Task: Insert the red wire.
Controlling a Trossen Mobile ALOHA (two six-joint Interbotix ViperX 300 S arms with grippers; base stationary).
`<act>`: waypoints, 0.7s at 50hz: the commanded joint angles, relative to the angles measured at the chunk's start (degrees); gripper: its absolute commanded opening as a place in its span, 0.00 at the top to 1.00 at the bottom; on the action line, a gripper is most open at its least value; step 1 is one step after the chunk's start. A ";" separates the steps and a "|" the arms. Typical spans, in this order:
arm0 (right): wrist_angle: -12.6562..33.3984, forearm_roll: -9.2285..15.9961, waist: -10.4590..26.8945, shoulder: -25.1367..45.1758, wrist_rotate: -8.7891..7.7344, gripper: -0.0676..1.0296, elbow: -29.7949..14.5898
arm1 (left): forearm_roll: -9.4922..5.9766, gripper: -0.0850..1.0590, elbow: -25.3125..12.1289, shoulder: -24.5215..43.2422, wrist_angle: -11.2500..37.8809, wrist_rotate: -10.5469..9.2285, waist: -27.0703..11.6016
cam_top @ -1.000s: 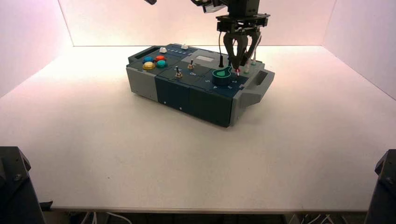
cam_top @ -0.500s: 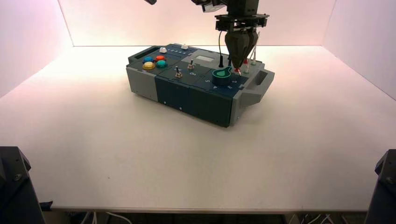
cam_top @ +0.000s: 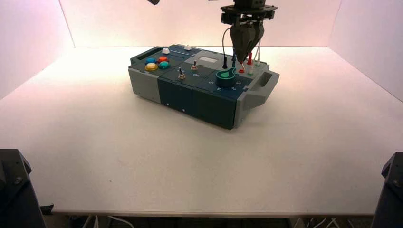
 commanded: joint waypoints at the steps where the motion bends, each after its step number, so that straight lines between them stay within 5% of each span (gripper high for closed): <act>1: -1.93 0.26 -0.09 -4.31 0.62 0.96 1.23 | -0.09 0.95 -1.58 -1.58 -0.18 0.44 0.09; 20: -12.04 1.49 -0.09 -8.17 2.02 0.96 8.35 | -0.09 0.95 -1.49 -1.58 -0.18 0.44 0.09; 25: -19.78 1.58 -0.09 -9.76 4.48 0.96 11.95 | -0.09 0.95 -1.58 -1.58 -0.18 0.44 0.09; 35: -25.58 1.49 -0.09 -10.37 5.19 0.96 15.03 | -0.09 0.95 -1.58 -1.49 -0.18 0.44 0.09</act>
